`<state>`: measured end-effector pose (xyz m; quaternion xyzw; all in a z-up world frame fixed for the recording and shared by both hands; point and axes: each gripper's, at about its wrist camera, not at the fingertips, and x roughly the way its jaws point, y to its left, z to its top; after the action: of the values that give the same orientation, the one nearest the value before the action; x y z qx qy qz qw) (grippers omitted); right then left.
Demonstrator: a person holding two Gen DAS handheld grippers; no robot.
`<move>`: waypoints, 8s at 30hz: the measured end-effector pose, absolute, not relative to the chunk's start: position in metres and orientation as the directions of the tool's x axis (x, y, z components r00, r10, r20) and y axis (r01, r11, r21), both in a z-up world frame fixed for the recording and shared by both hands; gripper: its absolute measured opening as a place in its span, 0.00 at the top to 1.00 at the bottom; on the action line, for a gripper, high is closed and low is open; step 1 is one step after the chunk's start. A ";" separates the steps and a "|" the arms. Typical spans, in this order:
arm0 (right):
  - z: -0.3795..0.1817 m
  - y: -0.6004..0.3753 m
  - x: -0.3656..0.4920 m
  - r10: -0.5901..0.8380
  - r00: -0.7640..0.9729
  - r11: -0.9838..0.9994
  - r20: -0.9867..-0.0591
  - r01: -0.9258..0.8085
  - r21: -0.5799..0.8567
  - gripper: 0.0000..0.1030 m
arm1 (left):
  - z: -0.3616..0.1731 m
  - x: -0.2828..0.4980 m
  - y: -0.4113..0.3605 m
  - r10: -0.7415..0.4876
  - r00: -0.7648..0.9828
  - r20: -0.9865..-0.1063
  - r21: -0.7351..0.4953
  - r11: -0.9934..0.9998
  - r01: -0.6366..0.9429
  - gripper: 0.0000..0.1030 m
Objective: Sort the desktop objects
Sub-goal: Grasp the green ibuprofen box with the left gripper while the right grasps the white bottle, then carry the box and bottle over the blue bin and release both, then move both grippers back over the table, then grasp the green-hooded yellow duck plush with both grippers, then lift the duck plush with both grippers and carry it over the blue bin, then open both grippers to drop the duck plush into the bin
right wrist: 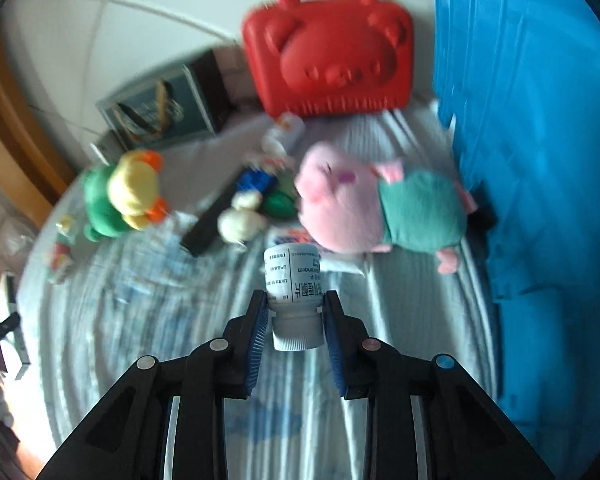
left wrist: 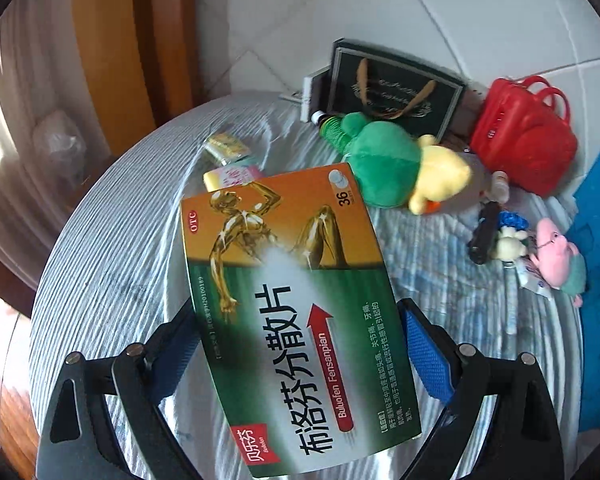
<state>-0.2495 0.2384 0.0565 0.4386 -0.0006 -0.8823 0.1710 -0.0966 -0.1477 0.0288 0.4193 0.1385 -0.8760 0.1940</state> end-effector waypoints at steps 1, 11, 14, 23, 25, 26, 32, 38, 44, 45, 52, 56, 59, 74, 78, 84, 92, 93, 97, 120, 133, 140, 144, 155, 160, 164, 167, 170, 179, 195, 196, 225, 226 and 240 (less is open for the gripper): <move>0.074 0.242 -0.235 -0.314 -0.588 -0.939 -0.746 0.310 0.151 0.73 | 0.038 -0.094 -0.136 -0.212 -0.593 -0.777 -0.080 -0.901 0.427 0.08; 0.197 0.313 -0.137 -0.274 -0.820 -0.961 -0.503 0.259 0.101 0.73 | 0.142 -0.097 0.024 -0.017 -0.782 -0.623 -0.063 -0.995 0.072 0.08; 0.215 0.352 -0.126 -0.213 -0.860 -0.977 -0.464 0.196 0.086 0.73 | 0.175 -0.107 0.083 0.063 -0.822 -0.566 -0.060 -0.998 -0.035 0.08; 0.231 0.486 -0.116 -0.030 -0.900 -0.998 -0.436 0.002 0.063 0.73 | 0.257 -0.130 0.288 0.300 -0.840 -0.453 -0.040 -0.948 -0.317 0.08; 0.229 0.512 -0.118 -0.007 -0.896 -0.998 -0.443 -0.024 0.063 0.73 | 0.265 -0.130 0.331 0.346 -0.822 -0.452 -0.037 -0.928 -0.370 0.08; 0.227 0.524 -0.118 -0.001 -0.894 -0.998 -0.448 -0.031 0.063 0.73 | 0.267 -0.131 0.352 0.362 -0.810 -0.461 -0.032 -0.919 -0.393 0.08; 0.215 0.590 -0.123 0.034 -0.878 -0.995 -0.478 -0.077 0.070 0.73 | 0.259 -0.132 0.452 0.382 -0.759 -0.527 0.032 -0.884 -0.467 0.08; 0.204 0.623 -0.128 0.047 -0.867 -0.993 -0.496 -0.094 0.071 0.73 | 0.234 -0.149 0.490 0.339 -0.729 -0.595 0.066 -0.883 -0.465 0.08; 0.190 0.633 -0.135 0.020 -0.851 -0.994 -0.525 -0.072 0.079 0.73 | 0.221 -0.154 0.472 0.296 -0.740 -0.604 0.081 -0.901 -0.426 0.08; 0.187 0.634 -0.137 0.018 -0.848 -0.994 -0.530 -0.071 0.080 0.73 | 0.220 -0.155 0.471 0.287 -0.745 -0.602 0.086 -0.904 -0.418 0.08; 0.183 0.635 -0.143 0.027 -0.838 -0.995 -0.545 -0.072 0.062 0.73 | 0.217 -0.156 0.463 0.289 -0.741 -0.606 0.072 -0.908 -0.413 0.08; 0.182 0.634 -0.144 0.049 -0.834 -0.996 -0.549 -0.085 0.041 0.71 | 0.217 -0.152 0.459 0.298 -0.741 -0.602 0.063 -0.907 -0.416 0.08; 0.183 0.634 -0.141 0.060 -0.840 -0.995 -0.539 -0.096 0.040 0.26 | 0.217 -0.150 0.456 0.306 -0.739 -0.600 0.054 -0.906 -0.419 0.08; 0.226 0.586 -0.103 0.048 -0.911 -0.998 -0.409 -0.055 0.006 0.00 | 0.243 -0.109 0.365 0.288 -0.835 -0.468 0.008 -0.944 -0.330 0.07; 0.243 0.548 -0.090 0.002 -0.937 -1.000 -0.350 -0.004 0.004 0.00 | 0.238 -0.101 0.311 0.286 -0.849 -0.445 -0.021 -0.951 -0.310 0.07; 0.256 0.471 -0.084 -0.093 -0.946 -0.995 -0.310 0.095 0.008 0.00 | 0.216 -0.101 0.224 0.188 -0.857 -0.479 -0.037 -0.980 -0.194 0.07; 0.251 0.367 -0.092 -0.206 -0.923 -0.977 -0.325 0.212 0.016 0.00 | 0.174 -0.105 0.107 0.066 -0.833 -0.550 -0.054 -0.998 -0.043 0.07; 0.248 0.355 -0.095 -0.218 -0.917 -0.974 -0.335 0.225 0.017 0.00 | 0.168 -0.105 0.094 0.054 -0.826 -0.561 -0.058 -0.998 -0.026 0.07; 0.233 0.307 -0.109 -0.258 -0.884 -0.961 -0.390 0.274 0.014 0.00 | 0.140 -0.110 0.039 -0.001 -0.790 -0.613 -0.072 -0.996 0.057 0.07; 0.073 0.068 -0.362 -0.296 -0.587 -0.919 -0.754 0.390 0.058 0.00 | 0.027 -0.355 -0.196 -0.188 -0.575 -0.796 -0.027 -0.939 0.344 0.07; 0.029 0.062 -0.398 -0.282 -0.520 -0.926 -0.806 0.366 0.087 0.00 | -0.011 -0.350 -0.178 -0.061 -0.545 -0.836 -0.062 -0.977 0.204 0.12; 0.010 0.047 -0.347 -0.357 -0.395 -0.894 -0.847 0.407 0.187 0.00 | -0.038 -0.241 -0.156 -0.073 -0.471 -0.879 0.007 -0.990 0.141 0.10; -0.010 0.036 -0.317 -0.381 -0.322 -0.879 -0.867 0.418 0.231 0.00 | -0.034 -0.215 -0.163 -0.035 -0.486 -0.873 -0.030 -0.992 0.126 0.10; -0.031 0.021 -0.288 -0.436 -0.281 -0.857 -0.855 0.420 0.299 0.00 | -0.066 -0.243 -0.148 0.095 -0.441 -0.892 -0.124 -0.992 0.038 0.09; -0.050 0.014 -0.287 -0.430 -0.228 -0.852 -0.874 0.423 0.309 0.00 | -0.083 -0.245 -0.140 0.089 -0.402 -0.911 -0.104 -0.995 0.013 0.00; -0.064 0.012 -0.286 -0.419 -0.198 -0.851 -0.886 0.426 0.307 0.00 | -0.098 -0.247 -0.128 -0.008 -0.408 -0.913 0.009 -1.000 0.000 0.00; -0.065 0.016 -0.287 -0.429 -0.209 -0.848 -0.879 0.429 0.312 0.00 | -0.092 -0.247 -0.129 -0.003 -0.453 -0.892 -0.006 -1.000 0.018 0.01; -0.059 0.017 -0.289 -0.427 -0.247 -0.846 -0.870 0.449 0.288 0.06 | -0.090 -0.250 -0.128 0.024 -0.461 -0.887 -0.021 -1.000 -0.011 0.16; -0.033 0.002 -0.267 -0.428 -0.331 -0.799 -0.841 0.573 0.182 0.60 | -0.070 -0.240 -0.116 -0.009 -0.520 -0.854 0.017 -1.000 -0.012 0.28; 0.108 0.085 -0.210 -0.516 -0.569 -0.798 -0.640 0.591 0.118 0.60 | 0.078 -0.197 -0.044 0.010 -0.767 -0.642 0.041 -0.998 -0.048 0.28; 0.117 0.096 -0.208 -0.511 -0.584 -0.803 -0.631 0.586 0.109 0.60 | 0.088 -0.195 -0.032 0.024 -0.779 -0.627 0.041 -0.997 -0.063 0.28; 0.285 0.542 -0.205 -0.052 -0.868 -0.999 -0.494 0.050 0.017 0.60 | 0.248 -0.240 0.458 0.409 -0.680 -0.609 0.017 -0.850 -0.526 0.25; 0.282 0.546 -0.211 -0.042 -0.864 -0.999 -0.502 0.042 0.011 0.60 | 0.244 -0.243 0.466 0.394 -0.674 -0.625 0.021 -0.855 -0.519 0.24; 0.255 0.580 -0.229 0.036 -0.857 -0.999 -0.515 -0.022 -0.033 0.20 | 0.224 -0.257 0.464 0.268 -0.708 -0.653 0.100 -0.897 -0.431 0.20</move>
<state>-0.2291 0.5797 0.2550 0.2673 0.0131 -0.9634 -0.0151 -0.2568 0.4636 0.2244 0.3308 -0.1232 -0.9160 -0.1906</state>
